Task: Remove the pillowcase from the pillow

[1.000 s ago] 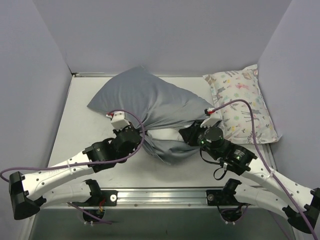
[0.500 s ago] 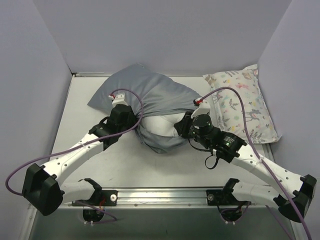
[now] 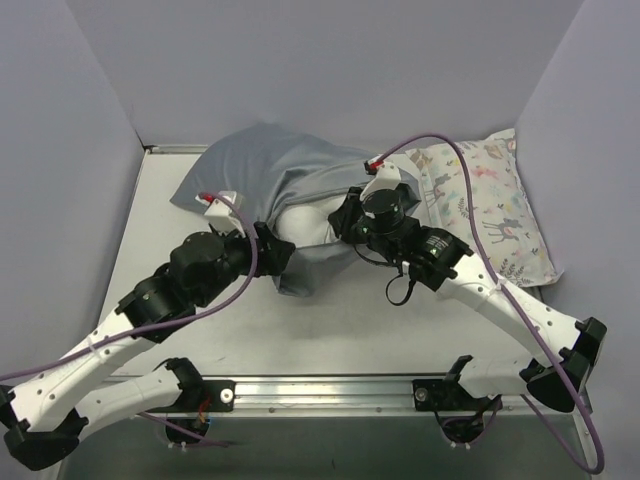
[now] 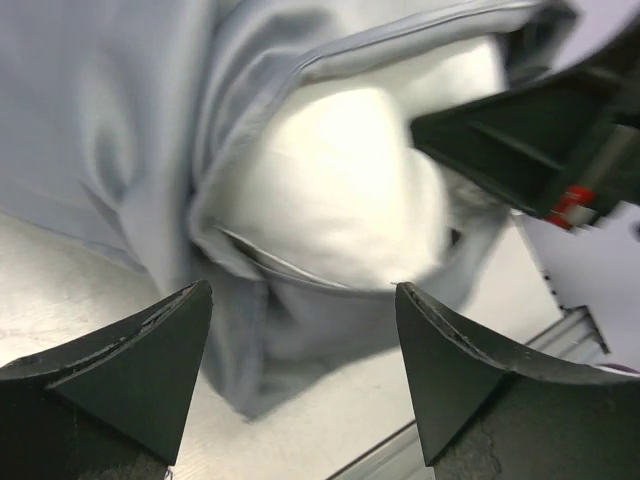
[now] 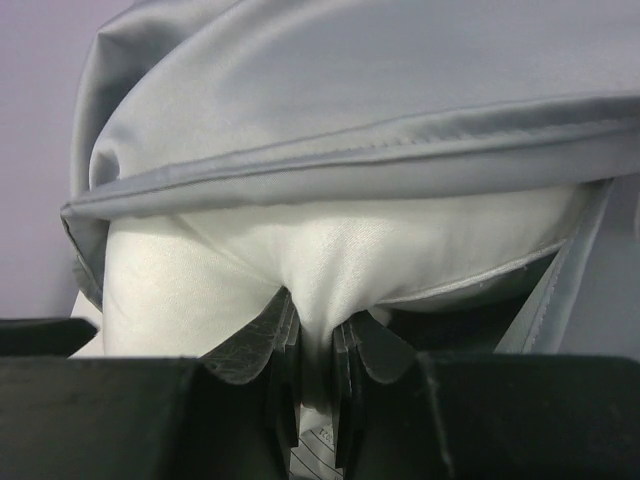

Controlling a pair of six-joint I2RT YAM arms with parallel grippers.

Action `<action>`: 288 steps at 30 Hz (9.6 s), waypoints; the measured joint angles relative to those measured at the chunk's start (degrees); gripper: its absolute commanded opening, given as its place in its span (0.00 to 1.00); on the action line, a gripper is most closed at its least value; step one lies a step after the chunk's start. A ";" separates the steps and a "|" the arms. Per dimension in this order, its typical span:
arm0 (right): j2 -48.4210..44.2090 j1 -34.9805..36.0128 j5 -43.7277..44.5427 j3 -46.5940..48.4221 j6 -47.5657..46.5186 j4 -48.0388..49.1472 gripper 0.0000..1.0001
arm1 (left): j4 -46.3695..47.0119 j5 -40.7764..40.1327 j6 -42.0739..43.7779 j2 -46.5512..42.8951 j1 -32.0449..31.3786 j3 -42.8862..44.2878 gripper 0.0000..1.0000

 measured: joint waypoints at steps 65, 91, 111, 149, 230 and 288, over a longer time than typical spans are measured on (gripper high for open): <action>-16.20 1.64 -4.66 -22.05 3.87 0.20 0.00 | 2.91 1.88 -10.60 -12.87 3.89 -20.74 0.84; -16.20 4.74 -3.39 -23.39 3.65 2.32 0.00 | 2.95 -0.35 20.22 36.54 0.96 26.45 0.00; -14.95 6.86 -3.06 -14.95 -1.44 -2.47 0.00 | 8.20 -1.01 13.18 39.76 14.78 19.80 0.15; -4.04 -2.99 -20.00 5.25 -1.75 -12.74 0.00 | 21.77 -32.48 59.19 13.55 -35.26 -1.51 0.98; 5.81 -39.28 -32.39 -4.20 -2.89 -6.34 0.00 | 9.79 -15.13 30.14 3.48 -17.64 5.01 0.00; -10.69 -38.29 -41.55 -33.11 23.21 16.65 0.96 | 55.12 -11.52 23.19 16.46 -20.48 -16.59 0.00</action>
